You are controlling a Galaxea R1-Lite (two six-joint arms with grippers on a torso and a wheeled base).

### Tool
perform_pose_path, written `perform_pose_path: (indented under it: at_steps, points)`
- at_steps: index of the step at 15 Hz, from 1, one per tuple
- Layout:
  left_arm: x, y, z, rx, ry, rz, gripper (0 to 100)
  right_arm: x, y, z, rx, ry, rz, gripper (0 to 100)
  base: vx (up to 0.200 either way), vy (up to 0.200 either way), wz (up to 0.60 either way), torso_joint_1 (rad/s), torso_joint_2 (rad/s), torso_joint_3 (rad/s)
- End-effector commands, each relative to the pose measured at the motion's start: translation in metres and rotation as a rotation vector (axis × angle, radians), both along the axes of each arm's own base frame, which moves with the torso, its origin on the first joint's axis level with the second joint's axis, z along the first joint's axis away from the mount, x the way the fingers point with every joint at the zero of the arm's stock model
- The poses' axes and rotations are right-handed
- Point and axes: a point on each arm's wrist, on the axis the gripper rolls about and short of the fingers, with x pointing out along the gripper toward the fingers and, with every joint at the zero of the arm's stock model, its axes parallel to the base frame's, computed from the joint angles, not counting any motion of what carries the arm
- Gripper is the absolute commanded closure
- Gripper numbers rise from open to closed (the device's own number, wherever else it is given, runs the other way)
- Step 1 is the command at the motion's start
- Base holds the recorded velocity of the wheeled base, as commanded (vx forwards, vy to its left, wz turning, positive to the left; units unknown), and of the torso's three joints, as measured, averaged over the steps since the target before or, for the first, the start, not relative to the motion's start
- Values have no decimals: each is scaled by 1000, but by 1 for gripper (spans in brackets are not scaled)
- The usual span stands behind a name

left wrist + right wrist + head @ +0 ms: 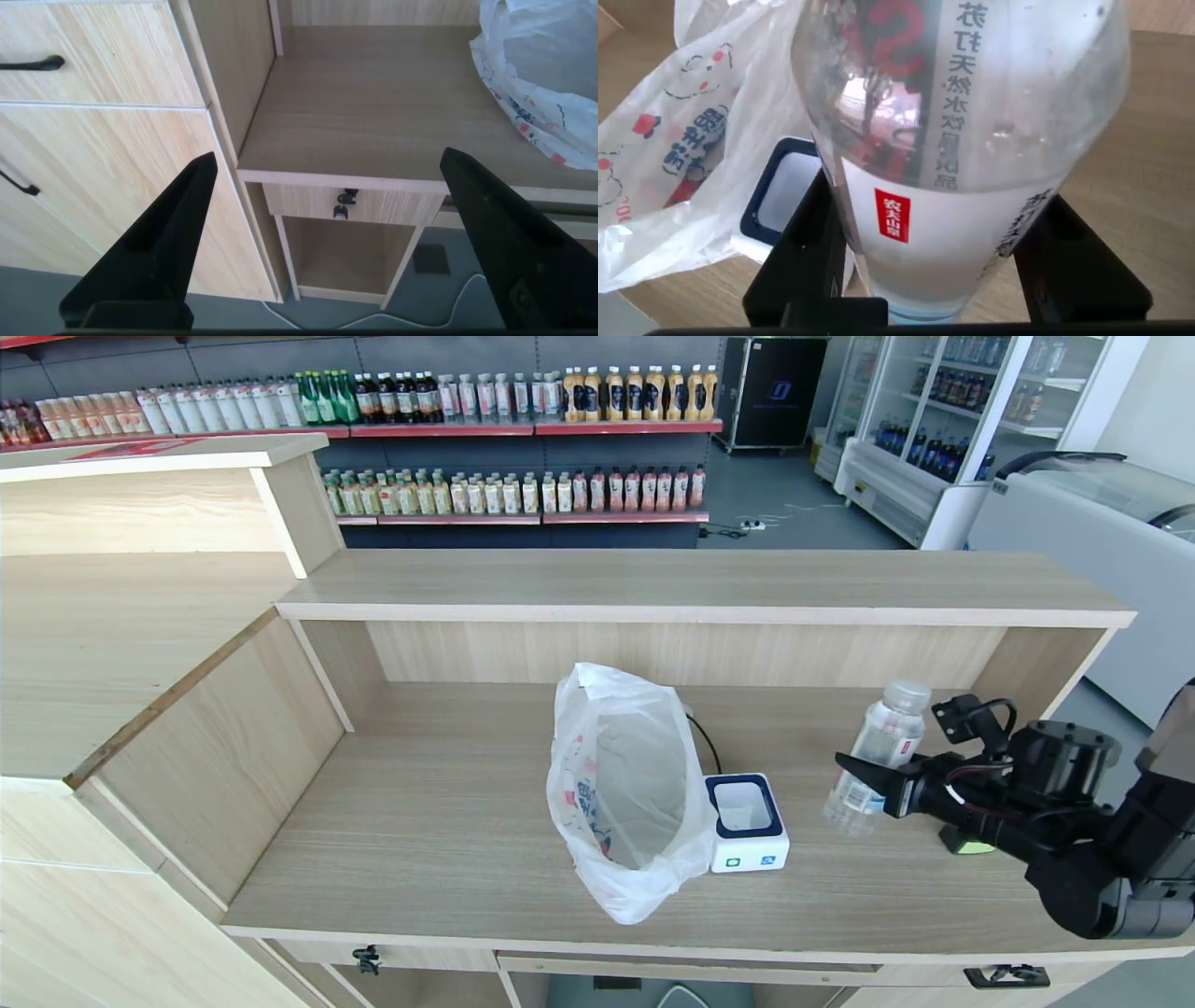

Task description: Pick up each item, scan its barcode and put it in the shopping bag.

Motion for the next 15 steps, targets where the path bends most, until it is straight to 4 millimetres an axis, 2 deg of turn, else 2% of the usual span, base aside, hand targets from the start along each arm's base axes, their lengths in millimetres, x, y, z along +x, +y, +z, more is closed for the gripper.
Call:
perform_pose_path:
  at_steps: [1,3,4,5,7,9,12,15]
  points:
    - [0,0,0,0,0,1,0,-41,10,105,135,-129,80,100,0,0,0,0,0,0]
    - [0,0,0,0,0,1,0,-81,25,167,216,-136,134,100,0,0,0,0,0,0]
    - [0,0,0,0,0,1,0,-105,31,191,246,-119,162,100,0,0,0,0,0,0]
    - [0,0,0,0,0,1,0,-120,36,204,267,-107,186,100,0,0,0,0,0,0]
    - [0,0,0,0,0,1,0,-175,51,240,386,-43,301,100,0,0,0,0,0,0]
    - [0,0,0,0,0,1,0,-198,60,251,461,-13,401,100,0,0,0,0,0,0]
    - [0,0,0,0,0,1,0,-207,75,261,470,-1,517,100,0,0,0,0,0,0]
    - [0,0,0,0,0,1,0,-215,82,252,437,38,572,100,0,0,0,0,0,0]
